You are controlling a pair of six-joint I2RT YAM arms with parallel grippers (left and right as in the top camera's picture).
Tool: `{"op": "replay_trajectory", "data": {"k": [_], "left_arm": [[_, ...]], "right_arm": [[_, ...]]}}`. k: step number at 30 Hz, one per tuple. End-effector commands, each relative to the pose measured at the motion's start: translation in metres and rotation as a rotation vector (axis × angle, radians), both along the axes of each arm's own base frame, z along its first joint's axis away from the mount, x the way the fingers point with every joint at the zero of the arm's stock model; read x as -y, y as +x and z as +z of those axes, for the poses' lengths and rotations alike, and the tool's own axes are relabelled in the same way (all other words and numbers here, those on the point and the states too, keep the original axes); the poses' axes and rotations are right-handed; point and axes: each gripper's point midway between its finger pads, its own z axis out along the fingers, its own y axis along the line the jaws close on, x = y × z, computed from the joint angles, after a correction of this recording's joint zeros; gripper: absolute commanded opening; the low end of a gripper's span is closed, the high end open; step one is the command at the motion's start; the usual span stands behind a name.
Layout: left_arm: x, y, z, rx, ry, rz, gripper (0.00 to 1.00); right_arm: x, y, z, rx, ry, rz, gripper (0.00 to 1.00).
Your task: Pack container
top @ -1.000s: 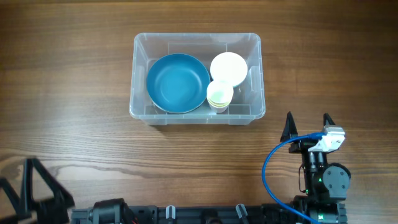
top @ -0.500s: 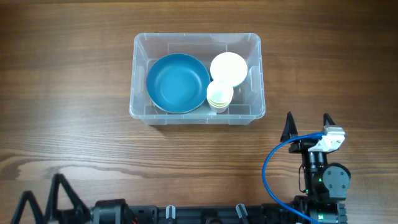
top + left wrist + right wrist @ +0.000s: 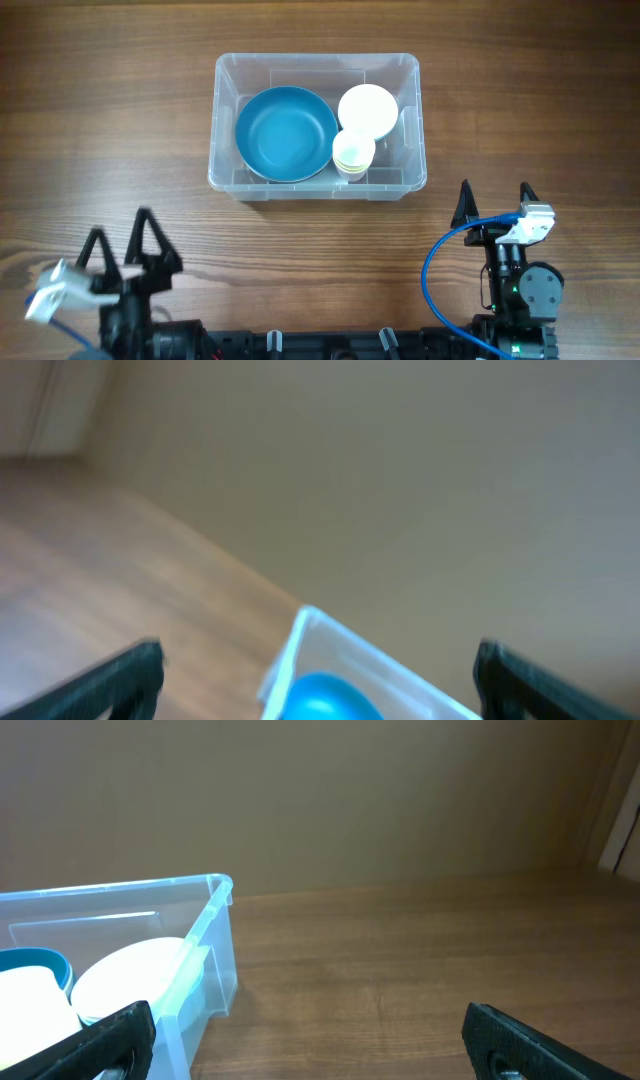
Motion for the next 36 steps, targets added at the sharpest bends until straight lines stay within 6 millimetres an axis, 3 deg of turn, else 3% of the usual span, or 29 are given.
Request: {"op": "replay_trajectory", "data": {"k": [1,5,9,19,25,36], "left_arm": [[0.031,0.037,-0.033,0.032,0.017,-0.189,1.00],[0.048,0.063,-0.069,0.085,0.037,-0.292,1.00],[0.059,0.071,-0.100,0.053,0.141,-0.356,1.00],[0.054,0.073,-0.137,-0.087,0.478,-0.332,1.00],[0.051,0.073,-0.148,-0.128,0.650,-0.325,1.00],[0.039,0.074,-0.149,-0.158,0.655,-0.256,1.00]], "right_arm": [[-0.002,0.000,0.000,0.006,-0.007,0.012,0.99],[-0.002,0.000,0.000,0.006,-0.007,0.012,1.00],[-0.002,0.000,0.000,0.006,-0.007,0.012,1.00],[-0.002,0.000,0.000,0.006,-0.007,0.012,1.00],[-0.002,0.000,0.000,0.006,-0.007,0.012,1.00],[-0.002,0.000,0.000,0.006,-0.007,0.012,1.00]]}}
